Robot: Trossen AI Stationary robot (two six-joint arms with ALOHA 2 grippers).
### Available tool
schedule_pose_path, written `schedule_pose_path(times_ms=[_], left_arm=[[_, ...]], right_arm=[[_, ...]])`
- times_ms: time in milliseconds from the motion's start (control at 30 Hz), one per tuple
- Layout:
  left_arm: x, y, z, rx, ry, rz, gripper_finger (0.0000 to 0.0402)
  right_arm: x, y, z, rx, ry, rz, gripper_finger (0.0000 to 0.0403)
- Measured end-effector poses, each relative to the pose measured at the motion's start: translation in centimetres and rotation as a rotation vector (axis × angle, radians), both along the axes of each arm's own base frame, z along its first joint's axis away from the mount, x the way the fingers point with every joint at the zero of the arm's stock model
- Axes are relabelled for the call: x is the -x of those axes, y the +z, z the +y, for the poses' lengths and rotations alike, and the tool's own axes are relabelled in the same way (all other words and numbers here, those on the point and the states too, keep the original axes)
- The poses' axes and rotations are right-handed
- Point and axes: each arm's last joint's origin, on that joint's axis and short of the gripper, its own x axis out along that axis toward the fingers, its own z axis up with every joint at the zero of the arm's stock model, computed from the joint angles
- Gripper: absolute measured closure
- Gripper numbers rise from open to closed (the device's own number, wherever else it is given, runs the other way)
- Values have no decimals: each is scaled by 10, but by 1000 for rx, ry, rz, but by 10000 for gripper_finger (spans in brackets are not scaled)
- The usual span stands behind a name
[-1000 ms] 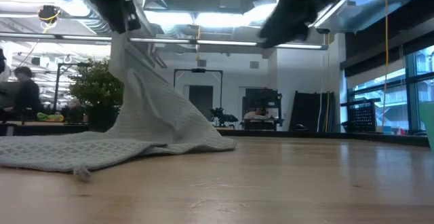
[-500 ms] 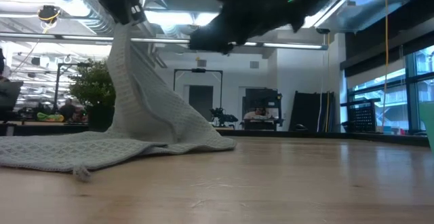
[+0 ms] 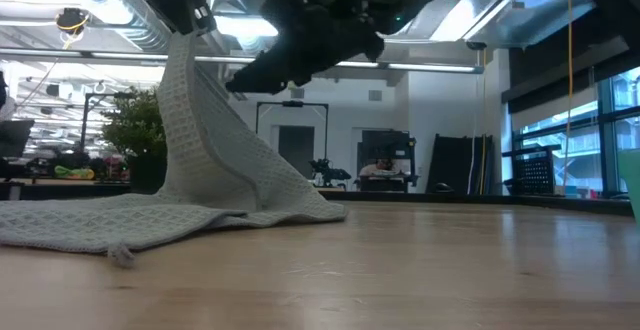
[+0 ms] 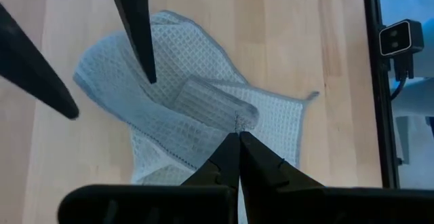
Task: Roll microfiber towels into tight, uniform cylinder then place into a basket
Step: Fold the gray towel
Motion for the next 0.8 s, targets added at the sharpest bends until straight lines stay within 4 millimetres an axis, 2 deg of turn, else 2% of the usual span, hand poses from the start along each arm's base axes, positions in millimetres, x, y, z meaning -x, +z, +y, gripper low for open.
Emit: schedule_pose_path(times_ms=[233, 367, 800], left_arm=[[-3, 2, 0, 1, -1, -36, 401], [-2, 2, 0, 1, -1, -34, 401], [7, 10, 2, -19, 18, -42, 401]], right_arm=[[-11, -18, -6, 34, 40, 12, 187], [-12, -29, -9, -1, 75, 35, 187], [-3, -36, -9, -53, 158, 122, 187]])
